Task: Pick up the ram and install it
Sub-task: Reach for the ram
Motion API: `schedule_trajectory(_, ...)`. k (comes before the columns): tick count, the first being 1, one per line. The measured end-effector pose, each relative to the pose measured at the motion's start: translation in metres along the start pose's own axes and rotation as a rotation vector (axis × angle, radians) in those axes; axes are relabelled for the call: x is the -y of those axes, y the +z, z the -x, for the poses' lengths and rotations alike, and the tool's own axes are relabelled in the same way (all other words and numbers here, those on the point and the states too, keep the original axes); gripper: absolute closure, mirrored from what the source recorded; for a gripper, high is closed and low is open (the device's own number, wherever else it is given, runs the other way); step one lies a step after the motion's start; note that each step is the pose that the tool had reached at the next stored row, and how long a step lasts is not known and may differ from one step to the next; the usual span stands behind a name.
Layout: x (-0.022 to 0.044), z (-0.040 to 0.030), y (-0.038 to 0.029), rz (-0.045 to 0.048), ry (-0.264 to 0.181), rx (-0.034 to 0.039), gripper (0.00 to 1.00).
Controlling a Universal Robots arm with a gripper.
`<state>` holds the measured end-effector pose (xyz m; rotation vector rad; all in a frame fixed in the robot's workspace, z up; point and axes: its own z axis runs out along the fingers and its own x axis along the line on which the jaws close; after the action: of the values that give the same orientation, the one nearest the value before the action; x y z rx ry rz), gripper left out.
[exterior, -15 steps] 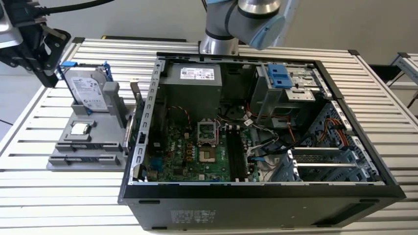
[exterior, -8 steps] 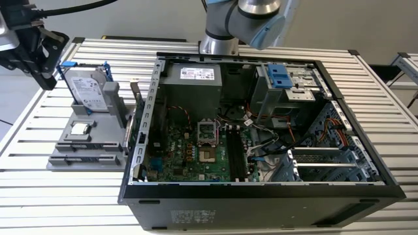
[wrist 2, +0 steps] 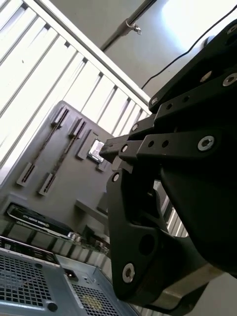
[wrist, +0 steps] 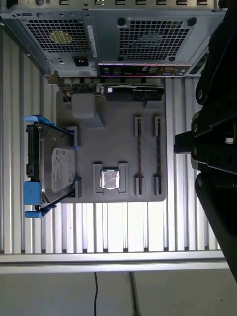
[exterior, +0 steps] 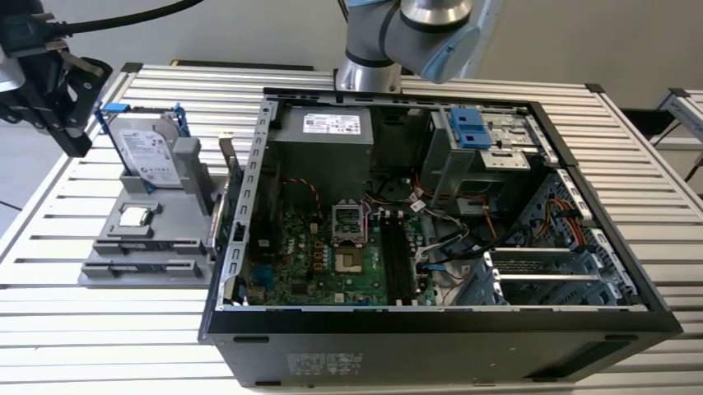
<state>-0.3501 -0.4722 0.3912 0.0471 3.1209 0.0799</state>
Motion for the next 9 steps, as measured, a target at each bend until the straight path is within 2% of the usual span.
schedule_trajectory(9,0.0093,-0.0002,-0.0003,0.0000,0.000,0.0000,1.00)
